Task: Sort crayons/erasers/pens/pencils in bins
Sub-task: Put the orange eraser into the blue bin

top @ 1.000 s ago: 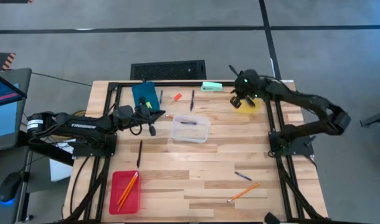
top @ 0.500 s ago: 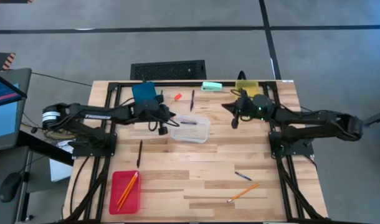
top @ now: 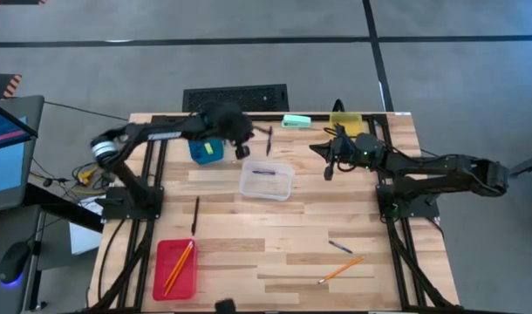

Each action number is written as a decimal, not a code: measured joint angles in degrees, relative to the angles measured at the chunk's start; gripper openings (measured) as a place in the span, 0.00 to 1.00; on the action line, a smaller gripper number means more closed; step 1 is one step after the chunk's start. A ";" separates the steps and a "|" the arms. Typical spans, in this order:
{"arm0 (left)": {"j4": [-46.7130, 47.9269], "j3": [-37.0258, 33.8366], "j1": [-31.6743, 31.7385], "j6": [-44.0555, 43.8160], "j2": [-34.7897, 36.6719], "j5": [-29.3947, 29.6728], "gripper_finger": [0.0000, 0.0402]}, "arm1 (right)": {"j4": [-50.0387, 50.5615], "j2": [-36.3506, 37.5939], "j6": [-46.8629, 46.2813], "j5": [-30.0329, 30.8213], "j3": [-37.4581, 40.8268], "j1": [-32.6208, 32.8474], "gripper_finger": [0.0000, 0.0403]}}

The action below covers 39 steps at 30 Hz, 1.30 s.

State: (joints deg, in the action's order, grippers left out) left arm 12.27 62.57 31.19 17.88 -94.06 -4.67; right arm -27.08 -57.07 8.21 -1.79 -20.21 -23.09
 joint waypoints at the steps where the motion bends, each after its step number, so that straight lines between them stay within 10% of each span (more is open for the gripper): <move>1: 1.60 2.18 0.92 0.37 -2.40 0.09 0.00 | 0.22 -0.01 0.25 0.01 0.00 -0.15 0.02; 9: 13.05 17.39 5.48 0.01 -16.49 1.90 0.03 | 1.49 -0.01 1.29 0.03 0.00 -0.30 0.01; 17: 18.30 24.73 8.39 -1.13 -24.66 -1.23 0.26 | 2.21 -0.01 2.33 0.12 0.00 -0.30 0.02; 24: 19.36 25.15 8.13 -1.70 -26.17 0.93 0.45 | 2.67 -0.01 2.78 0.23 0.00 -0.30 0.01; 39: 19.58 22.70 8.25 -1.87 -26.12 1.84 0.43 | 2.61 -0.01 2.80 0.23 -0.02 -0.30 0.01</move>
State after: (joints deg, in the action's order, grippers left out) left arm 31.85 85.27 39.44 16.01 -120.18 -2.83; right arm -24.47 -57.08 11.00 -1.56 -20.23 -23.40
